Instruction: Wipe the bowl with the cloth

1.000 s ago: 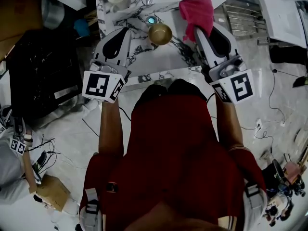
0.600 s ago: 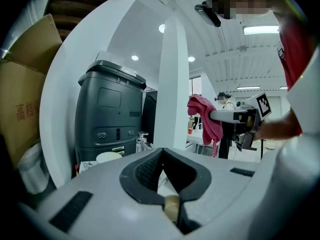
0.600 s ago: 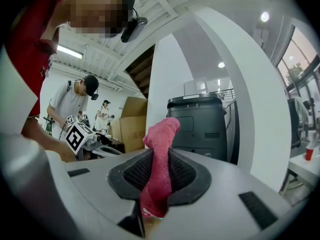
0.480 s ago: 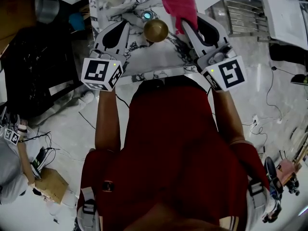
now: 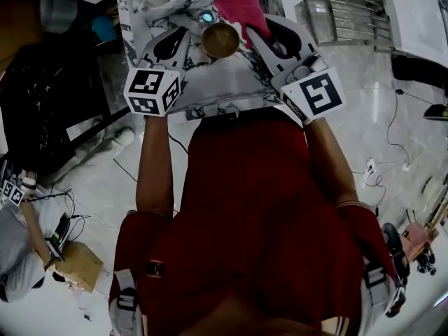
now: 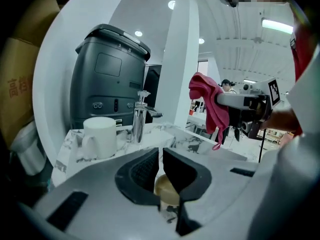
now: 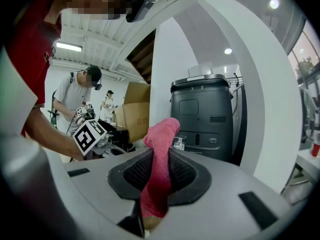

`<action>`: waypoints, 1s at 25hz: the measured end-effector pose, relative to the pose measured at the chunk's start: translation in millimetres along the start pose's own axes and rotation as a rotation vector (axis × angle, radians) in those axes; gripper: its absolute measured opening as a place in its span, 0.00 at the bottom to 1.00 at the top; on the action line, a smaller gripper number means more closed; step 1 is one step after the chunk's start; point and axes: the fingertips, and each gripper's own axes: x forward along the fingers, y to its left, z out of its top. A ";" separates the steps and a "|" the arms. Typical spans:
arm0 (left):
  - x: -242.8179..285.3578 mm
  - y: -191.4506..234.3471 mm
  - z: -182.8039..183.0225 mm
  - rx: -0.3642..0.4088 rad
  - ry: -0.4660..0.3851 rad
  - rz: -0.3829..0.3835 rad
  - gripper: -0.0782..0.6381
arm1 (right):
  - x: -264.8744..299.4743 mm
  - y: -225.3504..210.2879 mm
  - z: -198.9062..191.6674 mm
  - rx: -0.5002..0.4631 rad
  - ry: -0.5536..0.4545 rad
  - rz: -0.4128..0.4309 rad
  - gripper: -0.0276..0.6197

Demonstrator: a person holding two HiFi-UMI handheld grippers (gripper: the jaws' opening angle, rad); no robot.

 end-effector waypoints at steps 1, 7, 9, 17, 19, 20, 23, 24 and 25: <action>4.1 0.8 -5.3 -0.006 0.018 -0.002 0.12 | 1.6 0.4 -3.9 -0.003 0.011 0.002 0.16; 25.7 7.3 -36.0 -0.039 0.123 -0.015 0.12 | 12.1 -0.5 -30.1 -0.019 0.082 0.017 0.16; 32.1 8.9 -44.5 -0.049 0.155 -0.026 0.13 | 16.2 -1.1 -38.5 -0.023 0.106 0.023 0.16; 56.8 14.9 -83.1 -0.097 0.282 -0.057 0.20 | 35.5 2.2 -77.7 -0.036 0.251 0.035 0.16; 61.4 14.4 -92.7 -0.110 0.314 -0.063 0.21 | 40.3 3.9 -88.0 -0.051 0.293 0.046 0.16; 63.6 13.8 -97.4 -0.116 0.329 -0.067 0.22 | 42.4 4.7 -93.3 -0.059 0.315 0.050 0.16; 69.6 12.3 -110.5 -0.139 0.373 -0.080 0.23 | 47.8 7.2 -108.5 -0.076 0.375 0.066 0.16; 71.3 11.9 -114.3 -0.148 0.385 -0.082 0.24 | 49.0 7.9 -113.0 -0.080 0.393 0.070 0.16; 72.8 11.7 -117.7 -0.157 0.397 -0.084 0.25 | 50.0 8.5 -117.2 -0.082 0.409 0.075 0.16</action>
